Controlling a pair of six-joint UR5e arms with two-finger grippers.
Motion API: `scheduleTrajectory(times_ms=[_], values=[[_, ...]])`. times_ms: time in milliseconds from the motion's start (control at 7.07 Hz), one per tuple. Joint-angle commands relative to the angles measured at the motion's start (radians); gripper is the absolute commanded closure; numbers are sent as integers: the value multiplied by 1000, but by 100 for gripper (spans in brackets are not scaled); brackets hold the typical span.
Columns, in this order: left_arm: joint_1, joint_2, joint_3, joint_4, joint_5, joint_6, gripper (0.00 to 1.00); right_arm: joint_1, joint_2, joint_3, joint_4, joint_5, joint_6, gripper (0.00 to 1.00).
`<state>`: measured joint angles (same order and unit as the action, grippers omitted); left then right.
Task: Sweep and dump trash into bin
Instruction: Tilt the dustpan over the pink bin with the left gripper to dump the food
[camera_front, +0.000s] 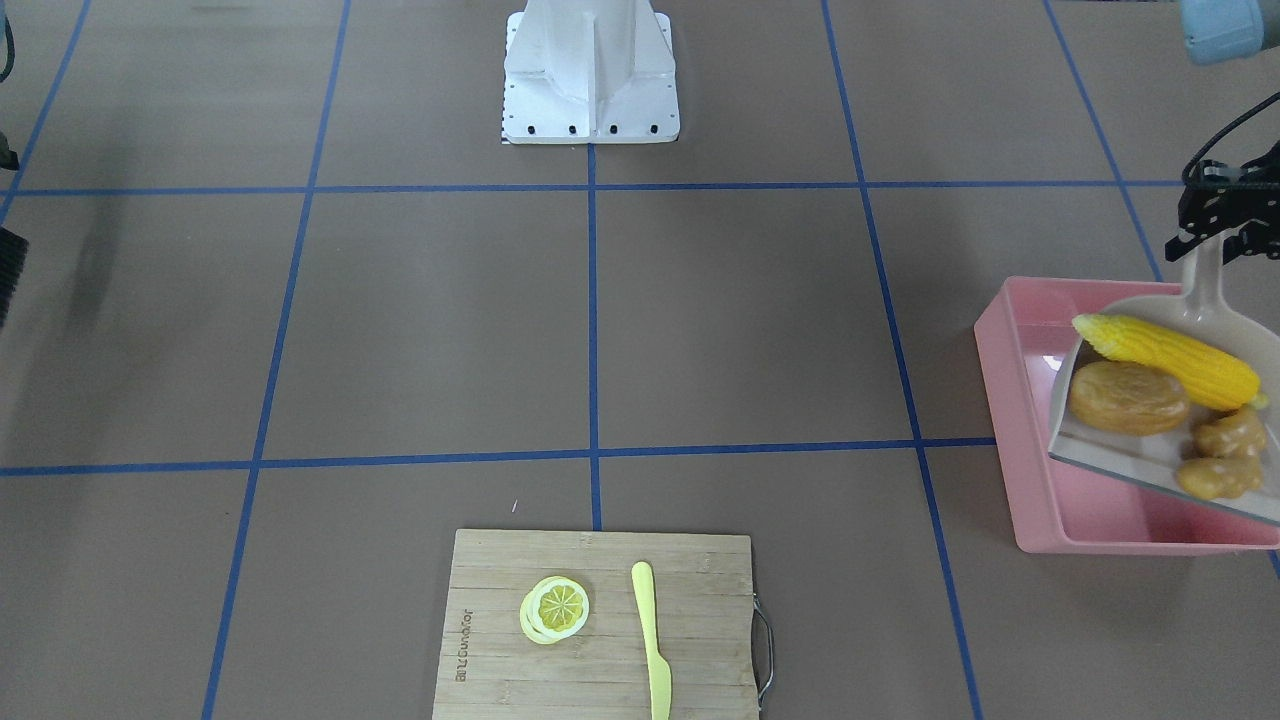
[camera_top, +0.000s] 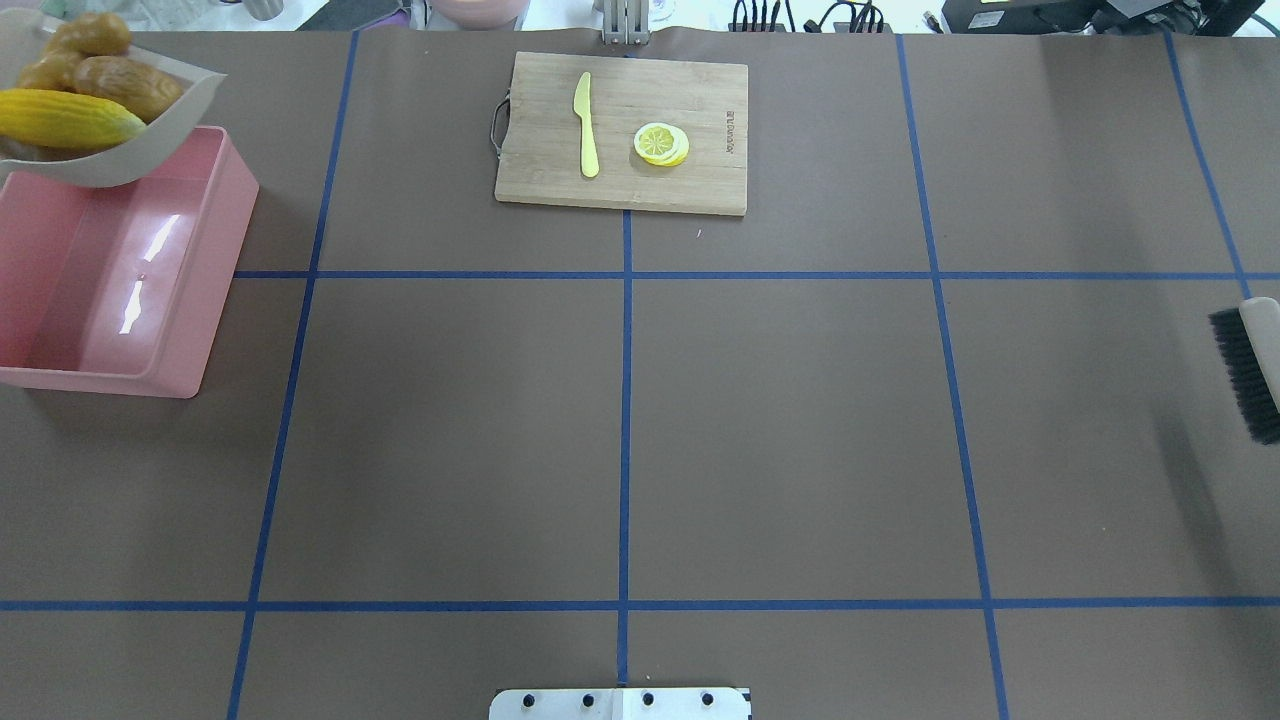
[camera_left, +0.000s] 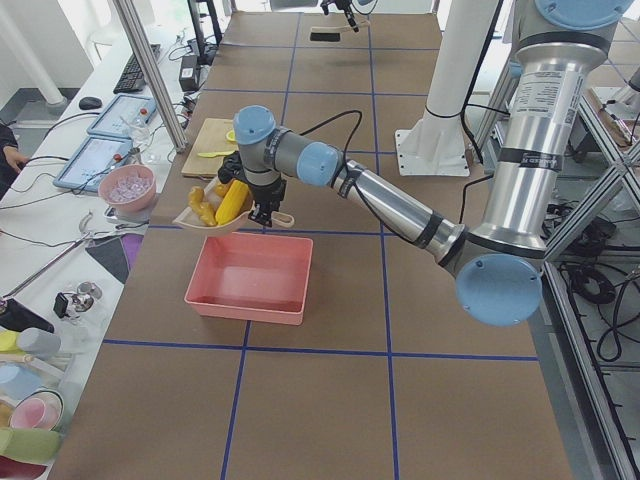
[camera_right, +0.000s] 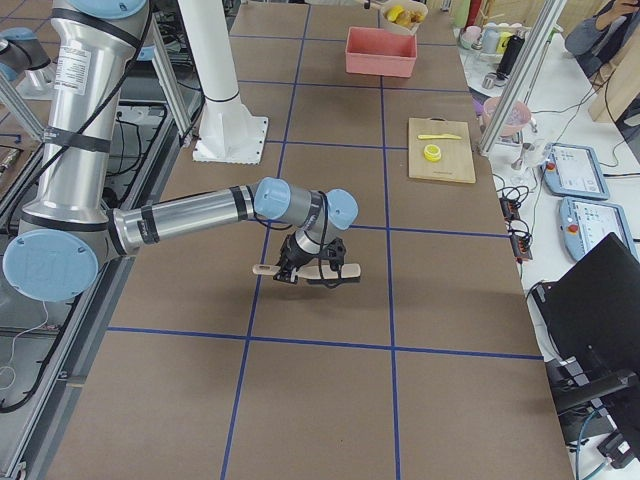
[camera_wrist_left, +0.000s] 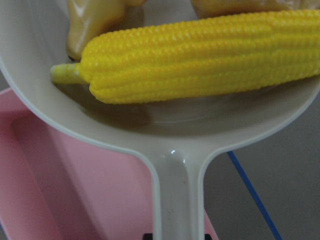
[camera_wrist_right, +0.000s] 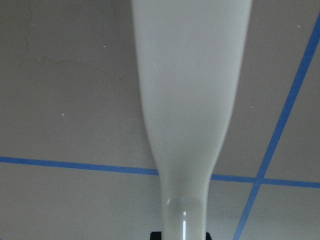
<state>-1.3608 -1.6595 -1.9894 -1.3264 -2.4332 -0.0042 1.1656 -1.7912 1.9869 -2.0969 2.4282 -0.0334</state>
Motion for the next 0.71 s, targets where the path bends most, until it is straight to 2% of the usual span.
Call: scheduleTrajectory(times_ms=[0,283,566], values=[[-29,183,-110,53,-17,1,100,-32,-8,-92,75,46,4,100],[-40,213,-103,119,-18,1,100,-111,-4,-137,106,81,6,100],[-15,148,-80,270,-18,1,100,-173,16,-137,112,75,77,100]])
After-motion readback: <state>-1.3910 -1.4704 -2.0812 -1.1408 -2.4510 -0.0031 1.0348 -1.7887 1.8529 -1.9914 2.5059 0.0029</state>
